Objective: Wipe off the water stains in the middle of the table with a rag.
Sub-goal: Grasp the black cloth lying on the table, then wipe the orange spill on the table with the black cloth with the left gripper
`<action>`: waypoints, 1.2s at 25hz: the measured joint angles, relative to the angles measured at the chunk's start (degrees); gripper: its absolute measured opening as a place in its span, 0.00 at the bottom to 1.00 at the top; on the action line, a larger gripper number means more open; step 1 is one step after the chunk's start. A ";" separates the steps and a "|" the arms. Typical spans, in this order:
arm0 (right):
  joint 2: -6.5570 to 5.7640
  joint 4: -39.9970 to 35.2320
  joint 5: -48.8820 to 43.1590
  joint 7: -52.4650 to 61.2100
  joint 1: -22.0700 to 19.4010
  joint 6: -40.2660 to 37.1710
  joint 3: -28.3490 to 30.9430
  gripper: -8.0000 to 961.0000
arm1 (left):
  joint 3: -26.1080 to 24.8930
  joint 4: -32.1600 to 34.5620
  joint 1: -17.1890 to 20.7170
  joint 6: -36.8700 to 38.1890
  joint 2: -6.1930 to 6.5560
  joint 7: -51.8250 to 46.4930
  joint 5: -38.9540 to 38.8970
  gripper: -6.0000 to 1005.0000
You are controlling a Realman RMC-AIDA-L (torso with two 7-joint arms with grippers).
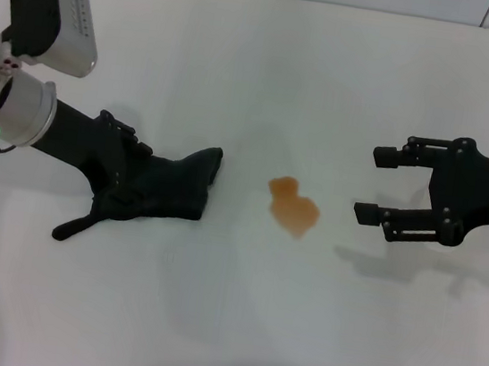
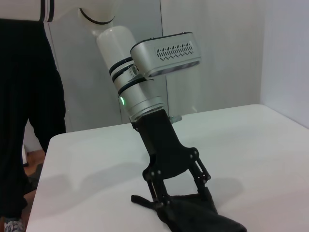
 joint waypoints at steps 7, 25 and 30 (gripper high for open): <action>0.00 0.00 0.54 0.00 0.00 -0.03 -0.52 0.80 | 0.01 -0.79 0.05 -2.14 -0.25 -0.96 0.55 0.69; 0.00 -0.59 0.70 1.18 0.22 -0.41 -0.60 0.80 | -0.22 -0.54 0.00 -7.00 -1.04 -2.96 1.04 0.21; 0.00 -0.62 0.70 1.31 0.33 -0.40 -0.56 0.80 | 0.09 -0.81 -0.25 -7.09 -1.26 -1.89 0.34 0.13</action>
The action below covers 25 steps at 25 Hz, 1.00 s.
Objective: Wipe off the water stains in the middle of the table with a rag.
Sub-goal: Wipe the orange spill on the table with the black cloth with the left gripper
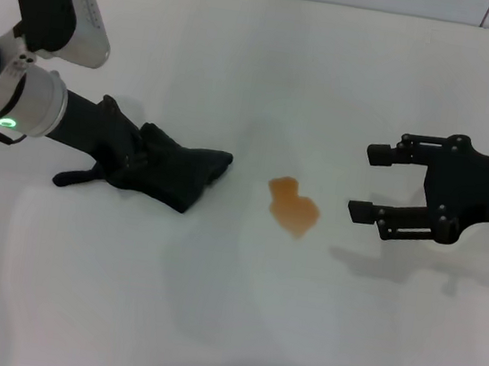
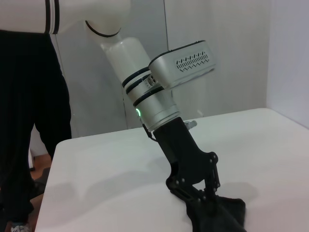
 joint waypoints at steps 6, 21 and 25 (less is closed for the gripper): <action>0.00 0.00 0.00 0.00 0.11 0.10 -0.04 0.80 | 0.76 -2.61 -1.59 -0.66 -0.05 2.97 -3.57 0.10; 0.00 0.35 0.19 0.00 0.13 0.42 -0.72 0.80 | 2.64 -13.45 -8.65 -8.19 -0.33 11.40 -12.08 0.10; 0.00 0.42 0.56 -0.04 0.11 0.44 -0.87 0.80 | 6.84 -15.04 -9.15 -10.59 -0.39 12.71 -16.44 0.10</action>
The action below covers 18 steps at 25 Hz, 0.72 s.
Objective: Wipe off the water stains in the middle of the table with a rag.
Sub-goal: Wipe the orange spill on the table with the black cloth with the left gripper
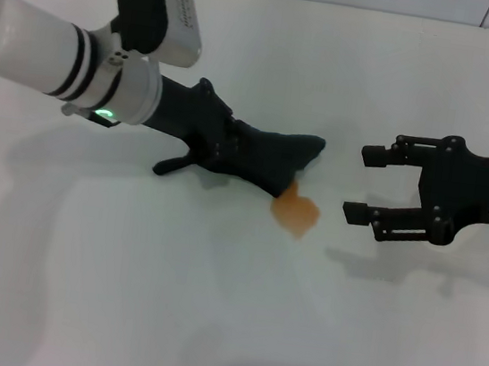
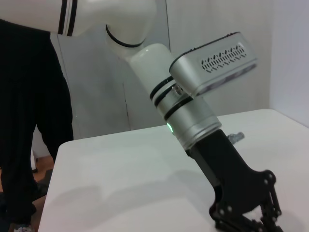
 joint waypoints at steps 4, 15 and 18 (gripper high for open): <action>0.00 -0.05 0.07 -0.11 0.01 0.00 -0.28 0.80 | 5.25 -0.23 -0.08 -0.74 -0.11 0.21 -4.61 0.10; 0.00 -0.30 0.07 -0.04 0.08 0.00 -0.65 0.80 | 23.32 0.35 0.51 -0.87 -0.40 -0.25 -18.53 0.10; 0.00 -0.32 0.07 -0.02 0.09 0.00 -0.67 0.80 | 28.39 0.87 0.78 -0.52 -0.42 -0.28 -22.55 0.10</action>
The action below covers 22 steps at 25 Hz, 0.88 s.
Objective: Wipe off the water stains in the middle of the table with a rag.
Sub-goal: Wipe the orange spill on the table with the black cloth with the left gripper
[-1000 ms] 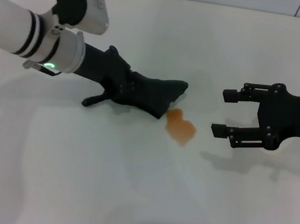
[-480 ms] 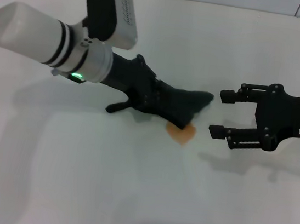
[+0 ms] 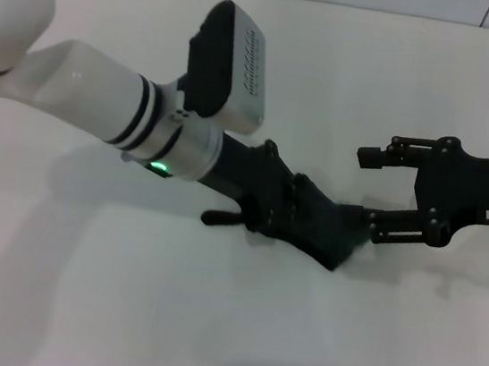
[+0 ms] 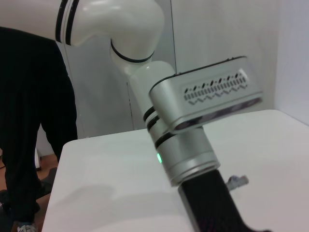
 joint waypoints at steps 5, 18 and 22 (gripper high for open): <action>0.00 -0.09 0.00 0.03 0.00 0.00 0.00 0.80 | 3.97 1.68 0.72 1.51 -0.01 -0.16 -3.03 0.10; 0.00 -0.11 0.02 0.06 0.00 0.09 0.00 0.80 | -0.03 4.24 2.99 1.82 0.85 -1.37 1.28 0.10; 0.00 -0.11 0.12 0.09 -0.01 0.09 0.00 0.80 | -3.64 4.15 3.14 1.60 0.62 -3.09 6.47 0.10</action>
